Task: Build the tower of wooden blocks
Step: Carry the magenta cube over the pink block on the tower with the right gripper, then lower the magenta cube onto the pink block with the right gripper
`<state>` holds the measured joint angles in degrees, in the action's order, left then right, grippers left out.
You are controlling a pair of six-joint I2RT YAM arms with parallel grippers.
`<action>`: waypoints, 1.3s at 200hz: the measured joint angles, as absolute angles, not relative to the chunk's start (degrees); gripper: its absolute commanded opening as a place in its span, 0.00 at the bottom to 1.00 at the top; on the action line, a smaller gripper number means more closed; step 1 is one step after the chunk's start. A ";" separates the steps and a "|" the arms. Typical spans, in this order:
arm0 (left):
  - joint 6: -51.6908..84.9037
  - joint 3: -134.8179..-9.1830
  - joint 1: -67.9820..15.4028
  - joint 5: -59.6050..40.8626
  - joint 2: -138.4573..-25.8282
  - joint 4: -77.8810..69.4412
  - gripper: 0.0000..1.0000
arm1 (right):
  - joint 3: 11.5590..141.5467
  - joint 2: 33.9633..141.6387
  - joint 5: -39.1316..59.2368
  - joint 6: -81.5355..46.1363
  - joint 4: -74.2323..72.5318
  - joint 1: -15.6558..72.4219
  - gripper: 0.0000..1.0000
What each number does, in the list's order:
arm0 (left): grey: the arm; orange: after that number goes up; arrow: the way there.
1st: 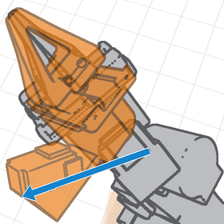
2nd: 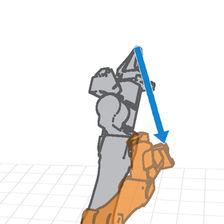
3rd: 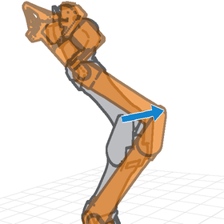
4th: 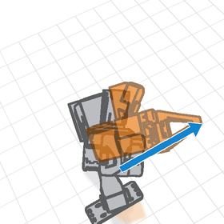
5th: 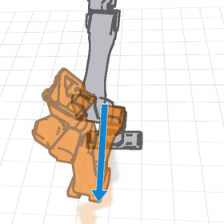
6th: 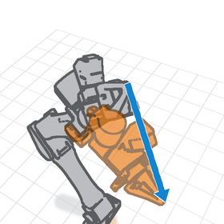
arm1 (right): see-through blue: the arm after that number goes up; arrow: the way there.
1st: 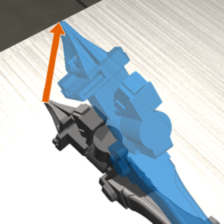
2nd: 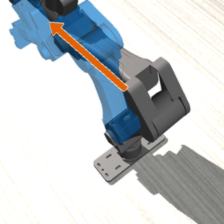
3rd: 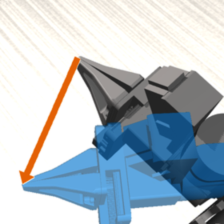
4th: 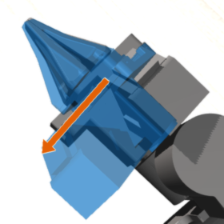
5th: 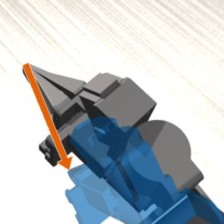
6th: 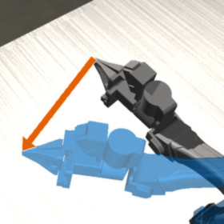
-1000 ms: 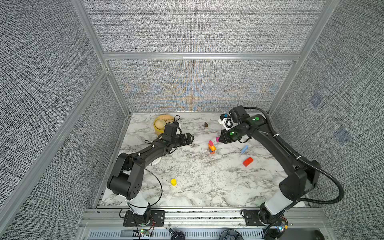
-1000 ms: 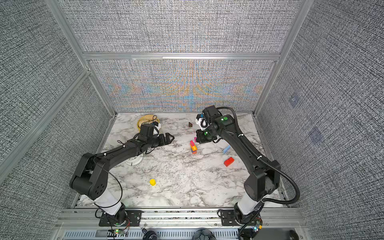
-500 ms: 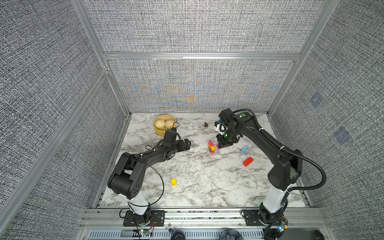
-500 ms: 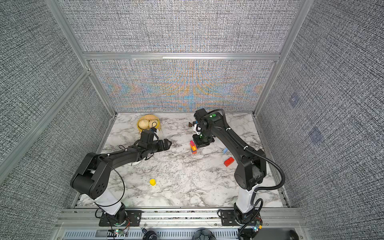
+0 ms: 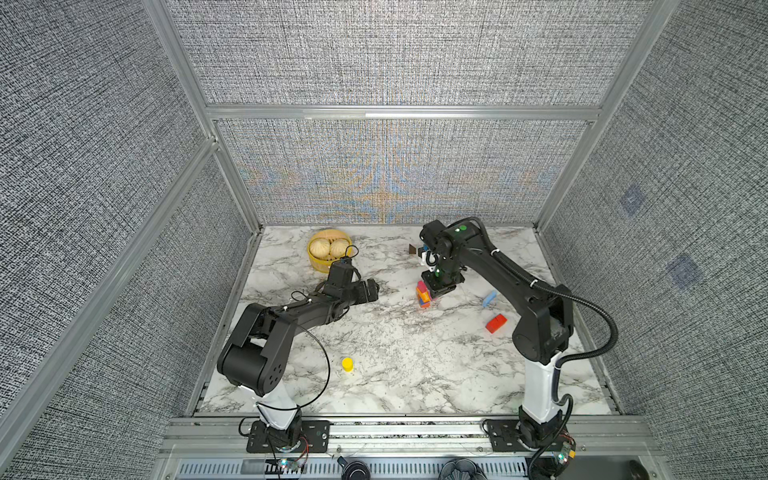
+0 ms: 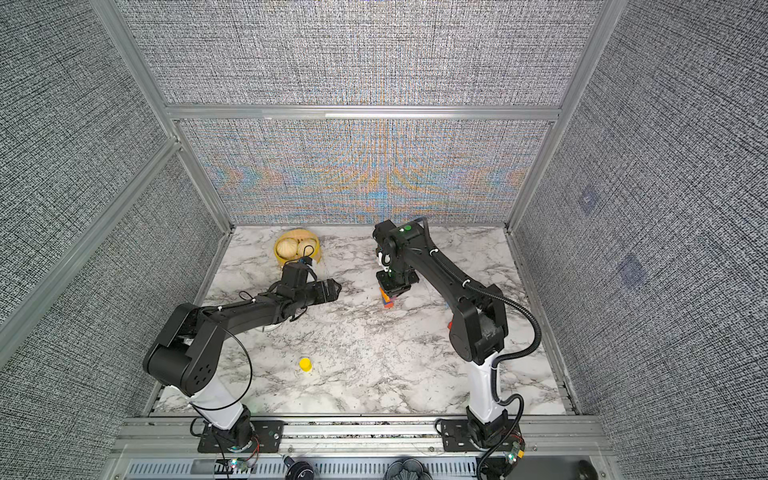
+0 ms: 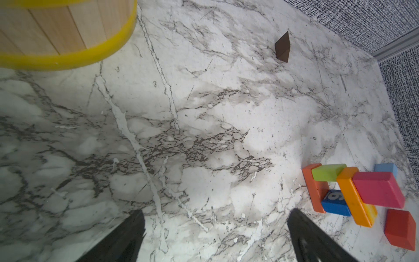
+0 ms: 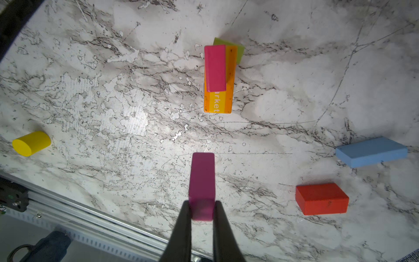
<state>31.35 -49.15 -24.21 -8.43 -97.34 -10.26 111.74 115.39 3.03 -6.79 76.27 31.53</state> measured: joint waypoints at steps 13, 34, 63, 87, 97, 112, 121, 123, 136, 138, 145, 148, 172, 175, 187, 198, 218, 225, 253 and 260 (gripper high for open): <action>31.35 -49.06 -24.18 -8.16 -97.34 -10.57 0.99 | 112.66 116.44 2.24 -6.79 76.75 31.57 0.11; 31.35 -48.86 -24.18 -7.86 -97.34 -10.52 0.99 | 113.75 117.89 1.93 -6.81 77.41 31.70 0.11; 31.38 -48.86 -24.16 -7.84 -97.34 -10.55 0.99 | 115.02 119.66 1.83 -6.79 78.24 31.92 0.11; 31.38 -48.90 -24.12 -7.64 -97.34 -10.55 0.99 | 116.18 120.86 1.78 -6.70 78.83 31.94 0.11; 31.38 -48.90 -24.05 -7.64 -97.34 -10.55 0.99 | 116.66 121.25 1.76 -6.59 79.11 31.94 0.11; 31.38 -48.93 -23.97 -7.62 -97.41 -10.55 0.99 | 117.10 121.91 1.74 -6.33 79.20 31.94 0.11; 31.38 -48.95 -23.97 -7.64 -97.58 -10.55 0.99 | 117.30 122.37 1.65 -6.24 79.33 31.94 0.11; 31.38 -48.97 -23.97 -7.64 -97.62 -10.55 0.99 | 117.32 122.41 1.61 -6.20 79.37 31.94 0.11; 31.40 -49.06 -23.94 -7.64 -97.86 -10.52 0.99 | 117.45 123.02 1.56 -6.11 79.48 31.94 0.11; 31.40 -49.06 -23.94 -7.64 -97.91 -10.52 0.99 | 117.47 123.07 1.56 -6.09 79.48 31.94 0.11; 31.40 -49.10 -23.90 -7.66 -97.97 -10.52 0.99 | 117.67 123.42 1.54 -6.02 79.59 31.94 0.11; 31.40 -49.15 -23.90 -7.66 -98.02 -10.52 0.99 | 117.78 123.52 1.56 -5.96 79.59 31.94 0.11; 31.46 -49.28 -23.88 -7.68 -98.37 -10.55 0.99 | 119.20 124.55 1.54 -5.87 80.12 31.94 0.11; 31.46 -49.28 -23.88 -7.68 -98.39 -10.55 0.99 | 119.42 124.64 1.54 -5.85 80.20 31.94 0.11; 31.48 -49.30 -23.86 -7.68 -98.56 -10.55 0.99 | 120.25 125.03 1.52 -5.72 80.44 31.94 0.11; 31.48 -49.34 -23.86 -7.70 -98.70 -10.55 0.99 | 121.01 125.47 1.52 -5.69 80.55 31.94 0.11; 31.48 -49.36 -23.86 -7.90 -98.85 -10.52 0.99 | 122.08 126.43 1.50 -5.50 80.84 31.94 0.11; 31.48 -49.36 -23.86 -7.90 -98.85 -10.55 0.99 | 122.37 126.78 1.41 -5.48 80.95 31.94 0.11; 31.48 -49.36 -23.79 -7.99 -98.87 -10.55 0.99 | 123.31 127.74 1.37 -5.23 81.80 31.92 0.11; 31.48 -49.36 -23.75 -8.03 -98.87 -10.55 0.99 | 123.48 127.87 1.34 -5.19 81.95 31.86 0.11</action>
<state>31.48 -49.36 -23.75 -8.03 -98.87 -10.55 123.48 127.87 1.34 -5.19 81.95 31.86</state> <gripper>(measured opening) 0.988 0.146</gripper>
